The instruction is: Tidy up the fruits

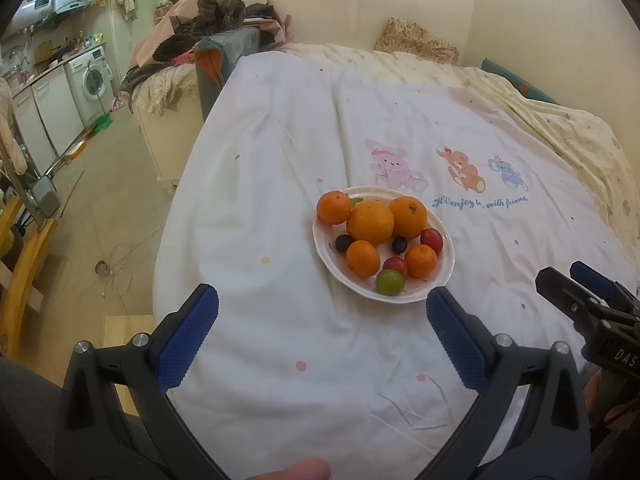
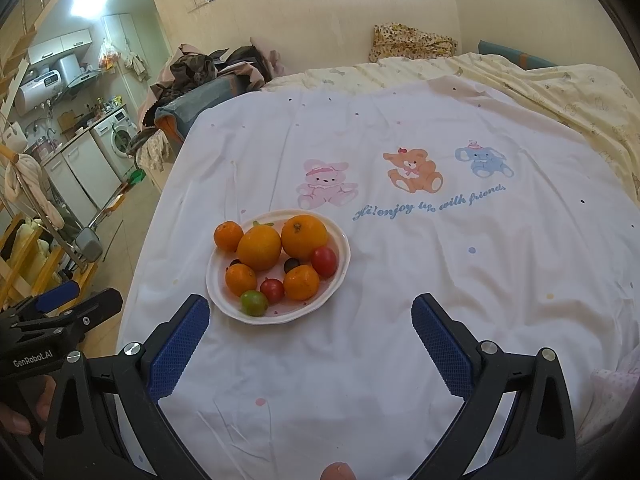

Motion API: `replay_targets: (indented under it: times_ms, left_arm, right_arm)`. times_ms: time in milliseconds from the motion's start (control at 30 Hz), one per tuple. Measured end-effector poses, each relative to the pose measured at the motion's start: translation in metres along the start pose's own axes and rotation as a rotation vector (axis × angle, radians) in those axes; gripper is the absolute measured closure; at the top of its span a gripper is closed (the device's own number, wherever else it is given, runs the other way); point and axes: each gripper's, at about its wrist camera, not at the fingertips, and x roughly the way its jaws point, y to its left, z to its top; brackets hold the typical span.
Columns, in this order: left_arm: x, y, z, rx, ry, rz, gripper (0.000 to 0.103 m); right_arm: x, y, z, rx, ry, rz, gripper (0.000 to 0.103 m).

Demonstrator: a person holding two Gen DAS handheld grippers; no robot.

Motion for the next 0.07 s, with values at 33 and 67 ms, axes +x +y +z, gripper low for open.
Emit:
replay_targets:
  times_ms: [33,67]
  left_arm:
    - [-0.0003,0.0001,-0.0002,-0.004,-0.001,-0.010,0.000]
    - [-0.0012,-0.0002,-0.0008,-0.005,-0.003,-0.016,0.000]
  right_arm:
    - [-0.0002,-0.0001,-0.0001,0.001,0.000,0.002,0.000]
    - [0.0005,-0.0003,-0.0006,0.001,0.000,0.004,0.000]
